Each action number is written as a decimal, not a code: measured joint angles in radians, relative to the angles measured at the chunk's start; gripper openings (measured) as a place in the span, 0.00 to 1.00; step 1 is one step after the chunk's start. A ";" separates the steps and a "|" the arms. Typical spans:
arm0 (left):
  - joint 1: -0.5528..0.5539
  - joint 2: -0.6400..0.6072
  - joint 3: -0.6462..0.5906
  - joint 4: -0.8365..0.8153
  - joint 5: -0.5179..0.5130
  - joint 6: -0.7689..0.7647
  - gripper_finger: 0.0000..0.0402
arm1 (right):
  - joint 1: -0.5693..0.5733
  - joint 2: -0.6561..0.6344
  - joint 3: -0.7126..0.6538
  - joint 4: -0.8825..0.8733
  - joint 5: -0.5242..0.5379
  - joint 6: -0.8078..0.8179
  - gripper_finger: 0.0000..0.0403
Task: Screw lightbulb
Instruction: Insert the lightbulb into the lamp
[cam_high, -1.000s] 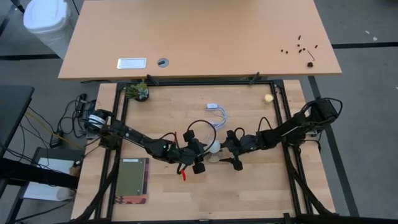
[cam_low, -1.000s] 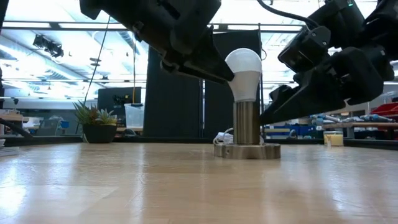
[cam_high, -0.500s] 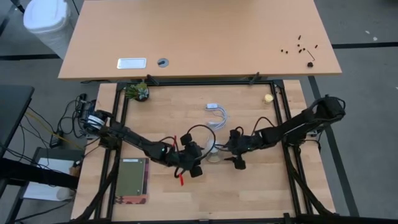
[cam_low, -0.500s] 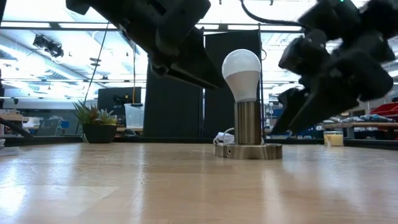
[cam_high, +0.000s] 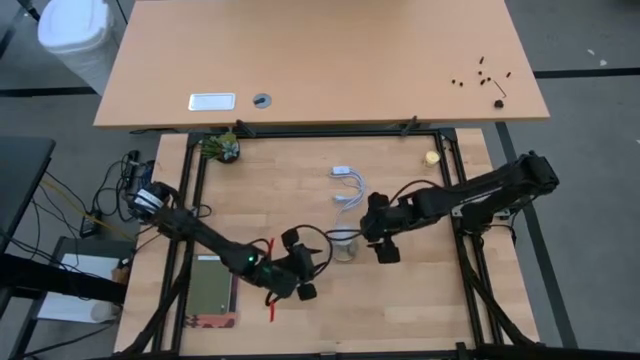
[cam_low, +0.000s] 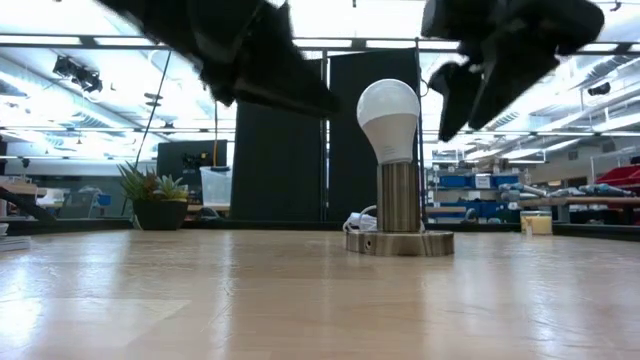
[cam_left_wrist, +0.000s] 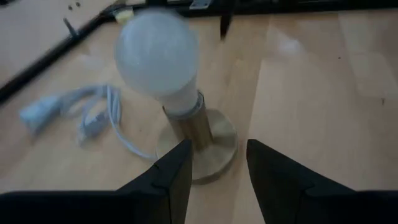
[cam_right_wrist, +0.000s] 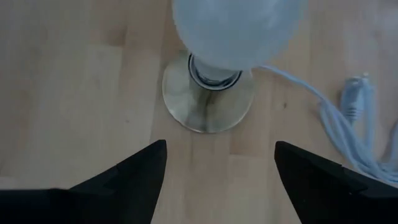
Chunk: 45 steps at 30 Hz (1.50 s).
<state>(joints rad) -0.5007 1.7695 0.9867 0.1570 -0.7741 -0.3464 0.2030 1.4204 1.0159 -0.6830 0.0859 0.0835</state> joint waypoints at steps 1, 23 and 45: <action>0.000 0.000 -0.019 0.008 0.004 -0.020 0.39 | -0.003 0.000 0.022 -0.030 0.000 -0.001 0.76; 0.088 0.005 -0.323 0.502 0.049 -0.142 0.40 | -0.100 0.001 0.123 -0.147 -0.111 -0.060 0.86; 0.140 0.006 -0.333 0.543 0.268 -0.083 0.40 | -0.086 0.285 0.525 -0.414 -0.059 -0.296 0.87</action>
<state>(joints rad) -0.3611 1.7756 0.6540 0.7002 -0.5057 -0.4297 0.1173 1.7052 1.5404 -1.0971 0.0272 -0.2128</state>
